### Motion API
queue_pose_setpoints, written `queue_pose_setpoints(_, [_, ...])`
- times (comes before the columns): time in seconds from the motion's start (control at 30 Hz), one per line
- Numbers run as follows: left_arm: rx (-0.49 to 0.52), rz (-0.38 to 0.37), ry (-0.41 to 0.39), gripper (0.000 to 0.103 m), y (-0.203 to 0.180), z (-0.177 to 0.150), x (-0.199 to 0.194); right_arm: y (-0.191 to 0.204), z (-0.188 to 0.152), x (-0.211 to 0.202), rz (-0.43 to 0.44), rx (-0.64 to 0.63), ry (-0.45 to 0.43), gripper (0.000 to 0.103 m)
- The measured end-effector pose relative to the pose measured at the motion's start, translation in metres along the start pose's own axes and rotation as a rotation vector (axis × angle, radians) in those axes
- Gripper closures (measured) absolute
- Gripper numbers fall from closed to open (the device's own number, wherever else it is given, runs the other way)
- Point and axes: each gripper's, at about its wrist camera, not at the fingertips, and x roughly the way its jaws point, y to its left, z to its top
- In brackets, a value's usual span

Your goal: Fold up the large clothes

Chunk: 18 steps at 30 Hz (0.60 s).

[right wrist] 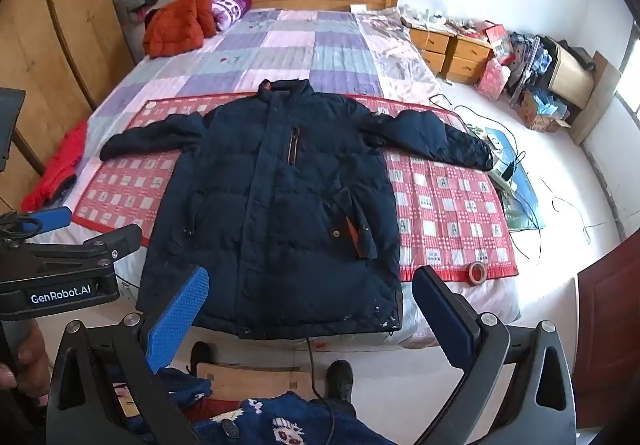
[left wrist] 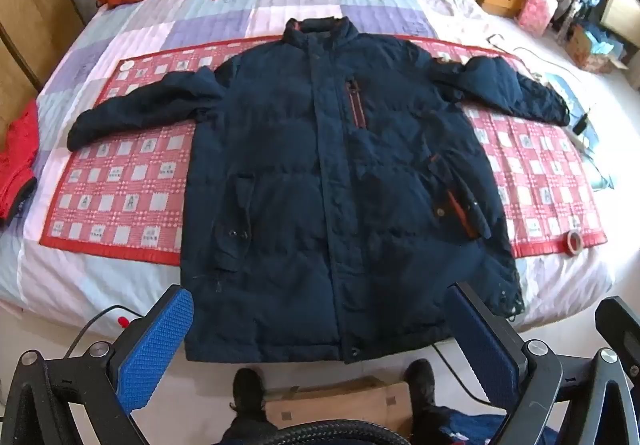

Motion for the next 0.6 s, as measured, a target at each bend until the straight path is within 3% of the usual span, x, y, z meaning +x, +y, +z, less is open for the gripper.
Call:
queue_pose_setpoints(0.47, [-0.033,0.015,-0.026,0.0,0.016,0.003,-0.008,0.012,0.002,-0.004,0.043,-0.014,-0.04,0.0])
queue_pose_setpoints(0.6, [-0.042,0.018,-0.031,0.0,0.019,0.003,-0.008,0.007,0.005,-0.02,0.058,-0.006,-0.167,0.0])
